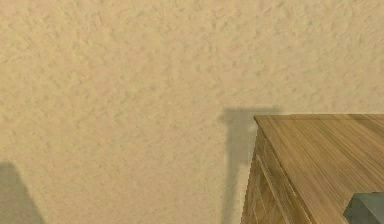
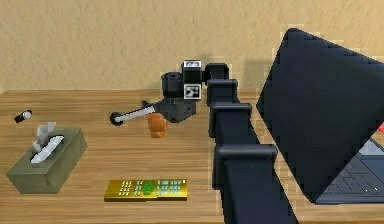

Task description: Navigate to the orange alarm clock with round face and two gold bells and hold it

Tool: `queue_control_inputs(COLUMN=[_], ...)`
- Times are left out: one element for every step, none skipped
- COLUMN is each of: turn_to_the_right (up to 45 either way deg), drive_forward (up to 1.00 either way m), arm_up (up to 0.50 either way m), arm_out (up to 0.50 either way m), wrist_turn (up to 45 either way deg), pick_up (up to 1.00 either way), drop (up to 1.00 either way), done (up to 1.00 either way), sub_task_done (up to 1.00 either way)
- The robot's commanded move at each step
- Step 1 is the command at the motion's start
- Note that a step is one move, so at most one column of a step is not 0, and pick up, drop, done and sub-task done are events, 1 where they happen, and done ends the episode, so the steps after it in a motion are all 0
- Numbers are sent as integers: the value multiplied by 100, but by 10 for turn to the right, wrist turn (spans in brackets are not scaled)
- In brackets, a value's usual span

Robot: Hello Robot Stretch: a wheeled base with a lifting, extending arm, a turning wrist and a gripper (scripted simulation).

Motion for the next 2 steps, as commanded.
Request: queue_control_inputs(turn_to_the_right=[0, 0], drive_forward=[0, 0], arm_up=[0, 0], arm_out=[0, 0], wrist_turn=[210, 0], pick_up=[0, 100], drop=[0, 0], done=[0, 0], sub_task_done=[0, 0])
